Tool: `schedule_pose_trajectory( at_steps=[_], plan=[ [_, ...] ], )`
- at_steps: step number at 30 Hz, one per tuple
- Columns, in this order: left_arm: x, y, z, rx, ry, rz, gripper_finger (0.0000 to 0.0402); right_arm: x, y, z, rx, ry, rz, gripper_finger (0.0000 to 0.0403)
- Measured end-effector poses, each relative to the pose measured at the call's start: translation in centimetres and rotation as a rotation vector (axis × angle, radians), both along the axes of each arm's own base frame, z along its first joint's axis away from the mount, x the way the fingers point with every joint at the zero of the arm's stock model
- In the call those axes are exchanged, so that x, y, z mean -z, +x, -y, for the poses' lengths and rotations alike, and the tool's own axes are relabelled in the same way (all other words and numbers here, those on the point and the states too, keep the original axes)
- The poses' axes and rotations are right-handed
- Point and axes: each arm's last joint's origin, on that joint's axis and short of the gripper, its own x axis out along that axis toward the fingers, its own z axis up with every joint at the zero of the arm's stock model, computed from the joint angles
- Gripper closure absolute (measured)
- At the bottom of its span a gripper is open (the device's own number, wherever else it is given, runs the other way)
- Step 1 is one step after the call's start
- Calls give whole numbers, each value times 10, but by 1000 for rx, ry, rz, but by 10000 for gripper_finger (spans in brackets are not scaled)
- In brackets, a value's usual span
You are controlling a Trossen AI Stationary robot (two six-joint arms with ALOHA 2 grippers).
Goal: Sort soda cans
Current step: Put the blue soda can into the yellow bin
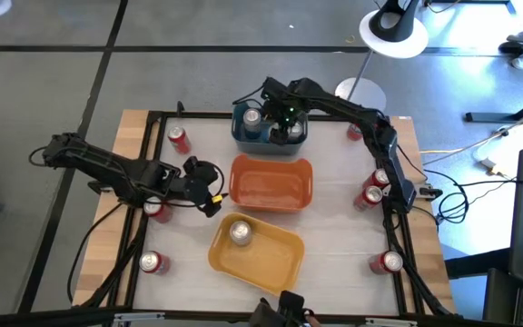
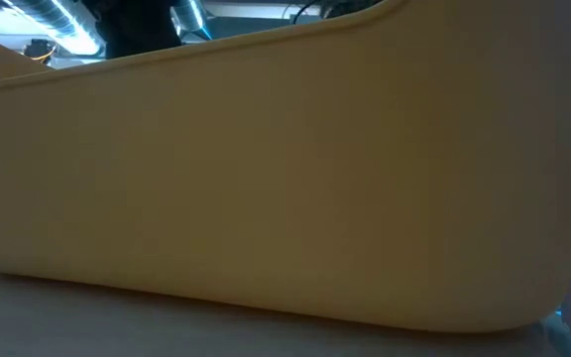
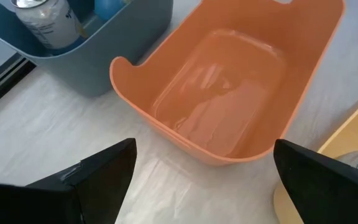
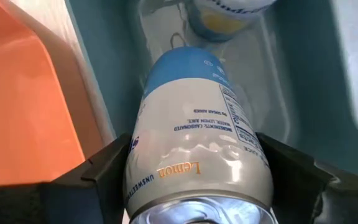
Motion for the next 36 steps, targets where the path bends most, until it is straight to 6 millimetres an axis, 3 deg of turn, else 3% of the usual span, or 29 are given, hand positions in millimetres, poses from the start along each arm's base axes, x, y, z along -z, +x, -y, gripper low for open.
schedule_pose_trajectory(
  at_steps=[5, 15, 28, 36],
  plan=[
    [6, 5, 1, 1, 8, -28, 34, 14, 1, 1, 8, 15, -69, 122],
    [20, 15, 4, 18, 39, -96, 34, 17, 0, -1, 35, 6, -105, 120],
    [20, 20, 5, 38, 48, -75, 34, 44, -2, -1, 37, 24, -154, 106],
    [20, 20, 5, 38, 48, -75, 34, 45, 1, 1, 35, 10, -119, 83]
  ],
)
